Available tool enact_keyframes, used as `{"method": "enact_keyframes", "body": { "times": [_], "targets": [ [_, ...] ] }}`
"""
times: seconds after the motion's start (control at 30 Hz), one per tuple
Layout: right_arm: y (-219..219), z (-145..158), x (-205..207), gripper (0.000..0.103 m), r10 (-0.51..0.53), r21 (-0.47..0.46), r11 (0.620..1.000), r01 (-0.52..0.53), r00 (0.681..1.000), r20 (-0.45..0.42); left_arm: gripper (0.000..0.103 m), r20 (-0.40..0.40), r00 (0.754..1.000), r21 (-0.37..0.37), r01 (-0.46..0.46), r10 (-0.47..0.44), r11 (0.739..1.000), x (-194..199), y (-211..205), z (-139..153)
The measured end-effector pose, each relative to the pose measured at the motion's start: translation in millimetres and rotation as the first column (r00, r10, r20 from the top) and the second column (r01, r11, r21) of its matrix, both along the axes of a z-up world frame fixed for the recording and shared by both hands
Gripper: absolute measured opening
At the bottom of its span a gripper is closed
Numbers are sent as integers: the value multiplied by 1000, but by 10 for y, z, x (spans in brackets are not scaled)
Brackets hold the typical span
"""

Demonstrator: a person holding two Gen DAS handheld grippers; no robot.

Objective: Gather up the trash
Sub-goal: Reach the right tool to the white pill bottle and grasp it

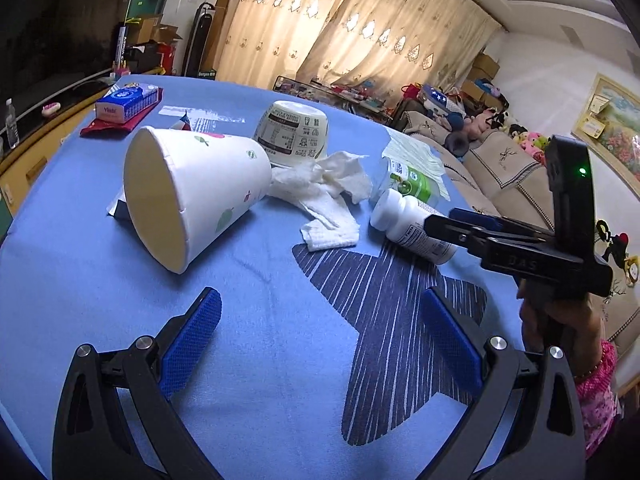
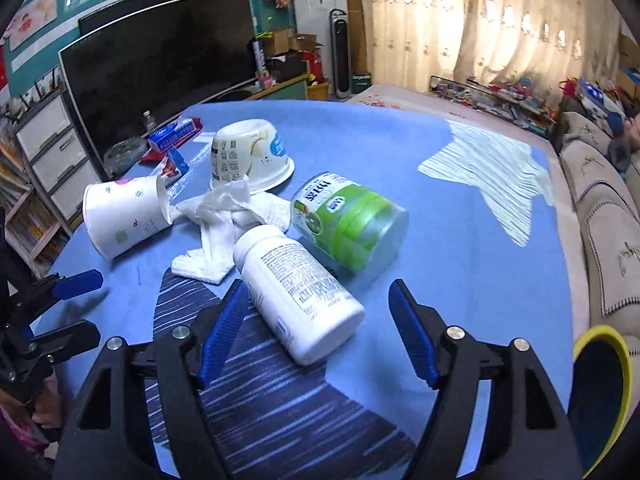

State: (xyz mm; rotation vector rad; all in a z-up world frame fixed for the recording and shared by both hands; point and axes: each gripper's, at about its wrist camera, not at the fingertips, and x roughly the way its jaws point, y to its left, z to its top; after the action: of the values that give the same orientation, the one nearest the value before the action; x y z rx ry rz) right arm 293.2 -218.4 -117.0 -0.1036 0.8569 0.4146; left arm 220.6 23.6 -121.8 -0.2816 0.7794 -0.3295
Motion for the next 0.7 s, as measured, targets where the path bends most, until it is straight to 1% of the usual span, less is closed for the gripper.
{"method": "enact_keyframes", "body": {
  "times": [0.1,0.17,0.3,0.4,0.47,0.5,0.57,0.7],
  "targets": [
    [-1,-94,74,69,18,28,999,-16,998,-52,98,-2,1000,-6,-4,4,1000,8,-1,0],
    [27,-98,52,68,23,33,999,-21,998,-53,98,2,1000,-13,-11,11,1000,-11,15,4],
    [123,-101,-27,61,59,44,997,-57,997,-55,98,3,1000,-20,-18,18,1000,-12,22,-1],
    [223,-162,-20,61,89,30,996,-87,993,-75,98,6,1000,-22,-21,21,1000,-17,16,9],
    [257,-200,-23,61,90,33,996,-88,993,-77,98,8,1000,-24,-24,24,999,-18,10,11],
    [261,-209,-25,59,90,39,995,-87,993,-75,98,8,1000,-26,-26,26,999,-18,7,12],
    [255,-205,-25,45,84,60,995,-79,993,-77,98,7,1000,-28,-29,30,999,-12,7,7],
    [131,-141,-66,45,38,87,996,-32,997,-67,98,7,1000,-29,-28,29,999,-22,20,-2]
  ]
}}
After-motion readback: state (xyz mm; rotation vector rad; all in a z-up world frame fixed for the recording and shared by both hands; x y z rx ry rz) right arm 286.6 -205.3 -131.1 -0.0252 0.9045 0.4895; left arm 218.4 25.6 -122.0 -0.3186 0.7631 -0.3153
